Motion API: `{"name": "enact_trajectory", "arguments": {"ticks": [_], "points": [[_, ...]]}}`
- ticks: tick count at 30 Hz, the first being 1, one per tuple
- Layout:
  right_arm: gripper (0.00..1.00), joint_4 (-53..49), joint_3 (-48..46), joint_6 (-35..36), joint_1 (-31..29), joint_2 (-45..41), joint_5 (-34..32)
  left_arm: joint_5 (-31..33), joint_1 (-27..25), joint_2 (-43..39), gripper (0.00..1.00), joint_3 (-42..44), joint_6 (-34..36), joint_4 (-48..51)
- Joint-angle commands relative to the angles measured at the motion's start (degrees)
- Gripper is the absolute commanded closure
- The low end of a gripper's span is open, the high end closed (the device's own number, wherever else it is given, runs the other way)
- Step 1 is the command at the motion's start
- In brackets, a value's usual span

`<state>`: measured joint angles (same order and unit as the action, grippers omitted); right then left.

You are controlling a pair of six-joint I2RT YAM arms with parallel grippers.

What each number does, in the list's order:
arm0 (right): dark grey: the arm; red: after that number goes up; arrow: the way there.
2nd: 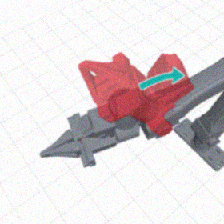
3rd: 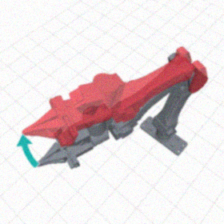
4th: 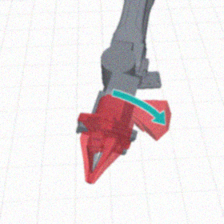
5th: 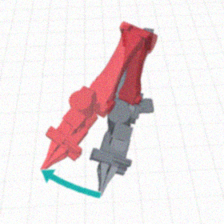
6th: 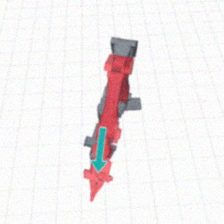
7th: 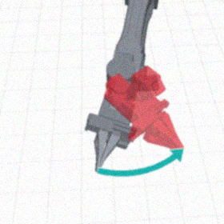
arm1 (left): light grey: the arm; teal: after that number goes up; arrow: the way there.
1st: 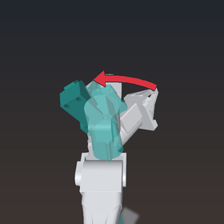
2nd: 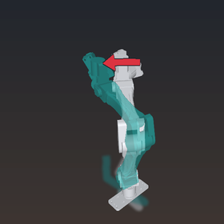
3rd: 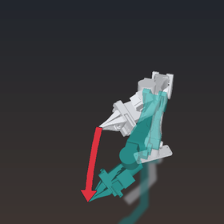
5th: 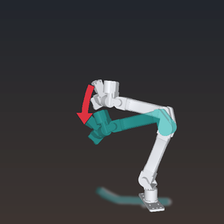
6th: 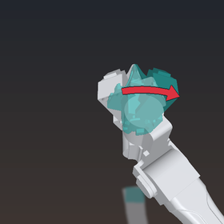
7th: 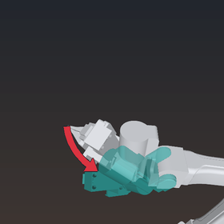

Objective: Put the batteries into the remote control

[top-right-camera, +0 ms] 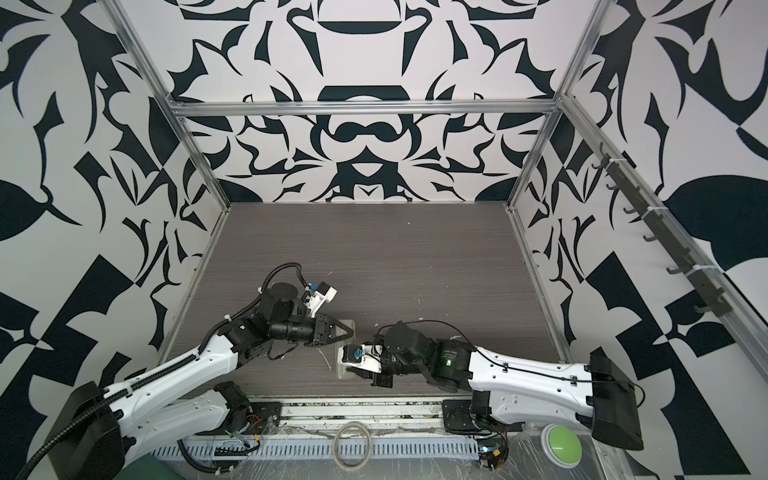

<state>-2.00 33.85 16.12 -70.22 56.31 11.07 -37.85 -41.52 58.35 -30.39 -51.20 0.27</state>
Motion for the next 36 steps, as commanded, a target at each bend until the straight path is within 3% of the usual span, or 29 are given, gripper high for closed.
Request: {"name": "enact_trajectory", "arguments": {"ticks": [1,18,36], "points": [[0.67,1.2,2.5,0.7,-0.6,-0.2,-1.2,-1.9,0.2,-0.7,1.0,0.7,-0.3,-1.4],[0.64,1.9,1.6,3.2,-2.6,-0.5,-2.5,-3.1,0.2,-0.6,1.0,1.4,-2.1,-3.0],[0.66,2.8,0.7,7.2,-7.9,-1.5,-15.4,-6.4,0.2,-1.0,1.0,1.7,-3.4,-5.8]]}}
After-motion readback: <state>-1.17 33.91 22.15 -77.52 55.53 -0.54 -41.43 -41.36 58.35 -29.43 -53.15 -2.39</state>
